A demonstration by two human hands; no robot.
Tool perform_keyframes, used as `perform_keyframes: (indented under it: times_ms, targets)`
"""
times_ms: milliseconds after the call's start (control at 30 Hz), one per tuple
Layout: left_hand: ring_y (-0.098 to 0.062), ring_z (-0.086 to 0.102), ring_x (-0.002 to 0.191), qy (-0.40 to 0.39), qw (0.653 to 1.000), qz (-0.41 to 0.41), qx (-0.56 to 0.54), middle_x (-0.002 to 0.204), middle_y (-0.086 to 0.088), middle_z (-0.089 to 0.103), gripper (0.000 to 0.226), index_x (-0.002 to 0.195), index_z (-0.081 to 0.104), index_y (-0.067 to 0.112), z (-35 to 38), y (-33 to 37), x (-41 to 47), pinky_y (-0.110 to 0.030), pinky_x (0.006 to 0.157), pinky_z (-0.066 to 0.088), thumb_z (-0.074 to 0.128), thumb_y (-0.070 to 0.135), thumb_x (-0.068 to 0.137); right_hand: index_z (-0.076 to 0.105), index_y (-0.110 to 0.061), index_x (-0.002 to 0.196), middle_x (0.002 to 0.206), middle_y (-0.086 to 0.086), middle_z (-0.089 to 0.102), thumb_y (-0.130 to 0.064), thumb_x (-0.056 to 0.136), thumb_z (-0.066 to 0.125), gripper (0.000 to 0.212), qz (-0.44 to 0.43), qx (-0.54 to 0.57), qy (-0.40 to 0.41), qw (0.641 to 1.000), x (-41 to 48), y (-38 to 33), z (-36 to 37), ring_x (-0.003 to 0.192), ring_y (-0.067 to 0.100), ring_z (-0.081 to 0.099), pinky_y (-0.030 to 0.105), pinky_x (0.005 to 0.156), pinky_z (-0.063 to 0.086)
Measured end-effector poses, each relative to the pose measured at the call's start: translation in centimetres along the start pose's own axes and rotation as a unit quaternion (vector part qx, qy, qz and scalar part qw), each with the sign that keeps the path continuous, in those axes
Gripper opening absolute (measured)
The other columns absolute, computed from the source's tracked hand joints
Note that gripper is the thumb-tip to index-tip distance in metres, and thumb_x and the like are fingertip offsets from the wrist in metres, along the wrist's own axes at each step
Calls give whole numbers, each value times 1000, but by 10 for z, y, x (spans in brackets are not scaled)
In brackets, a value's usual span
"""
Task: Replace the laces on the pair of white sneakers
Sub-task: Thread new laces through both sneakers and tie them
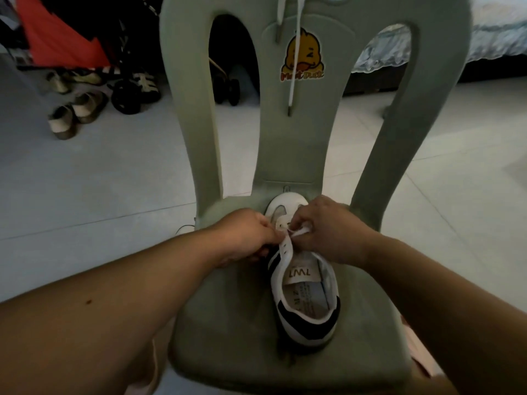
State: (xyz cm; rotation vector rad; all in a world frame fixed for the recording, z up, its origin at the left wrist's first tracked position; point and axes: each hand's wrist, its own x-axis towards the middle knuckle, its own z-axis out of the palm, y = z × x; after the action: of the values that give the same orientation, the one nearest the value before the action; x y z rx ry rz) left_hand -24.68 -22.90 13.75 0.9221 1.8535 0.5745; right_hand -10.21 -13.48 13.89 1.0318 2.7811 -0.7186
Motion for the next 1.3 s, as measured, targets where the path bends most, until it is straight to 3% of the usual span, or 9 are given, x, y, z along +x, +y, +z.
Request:
perform_keyframes:
  times_ms: [133,200,367,567,700,800,900,1167,1300]
  targets:
    - [-11,53,74,89,925,206,305,81,5,57,16,87,61,22,-2,-12,-9,-28,66,45,55,36,92,64,-27,99,89,-13,46,-23,84,65,16,24,76,44,996,-10,-3,9,75,-1,47,9,63,36]
    - [-12,51,79,87,906,250,330,87,5,54,17,90,60,21,-3,-19,-12,-33,72,47,52,36,92,62,-31,95,96,-9,48,-24,82,66,16,38,90,40,994,-13,-3,13,79,1,48,9,61,34]
    - [-12,61,74,67,988,90,108,87,3,62,20,103,59,21,-6,-13,-8,-28,63,51,46,35,98,59,-33,88,98,-4,50,-24,81,65,13,40,81,40,995,-11,-4,14,78,5,50,11,58,31]
    - [-12,60,82,12,976,81,204,94,0,67,19,99,67,20,-10,-16,-6,-26,73,48,58,35,92,60,-35,93,101,-6,50,-26,80,66,17,37,90,10,995,-7,-4,10,83,4,52,10,62,36]
    - [-17,60,81,24,960,106,258,89,-5,67,29,95,70,15,-18,-9,-8,-30,71,47,54,39,93,67,-27,109,105,-15,59,-18,94,49,25,0,147,-3,989,-5,-17,5,94,-1,54,18,86,44]
    - [-18,60,83,13,978,115,171,91,-7,68,30,88,70,16,-31,-1,-14,-27,70,43,51,38,95,66,-32,85,85,-17,59,-35,96,47,23,-63,89,-24,994,2,-32,7,87,4,52,33,94,40]
    - [-11,57,74,25,989,127,70,76,1,65,34,76,66,17,-47,3,-23,-20,68,43,47,37,97,58,-20,73,73,-3,56,-41,95,47,33,-64,88,-30,994,8,-41,10,70,12,53,26,68,36]
    - [-20,50,58,109,937,150,-296,50,1,42,36,56,59,18,-116,-27,-45,-47,87,45,48,34,87,61,-7,87,75,5,58,-29,98,46,29,40,191,6,981,1,-34,3,68,14,53,26,60,40]
    - [-14,45,50,95,957,163,-220,49,3,42,33,60,66,21,-121,-34,-50,-46,83,45,52,43,81,63,-18,97,88,-1,63,-29,87,64,14,13,214,-8,977,-1,-51,-1,77,9,58,27,71,49]
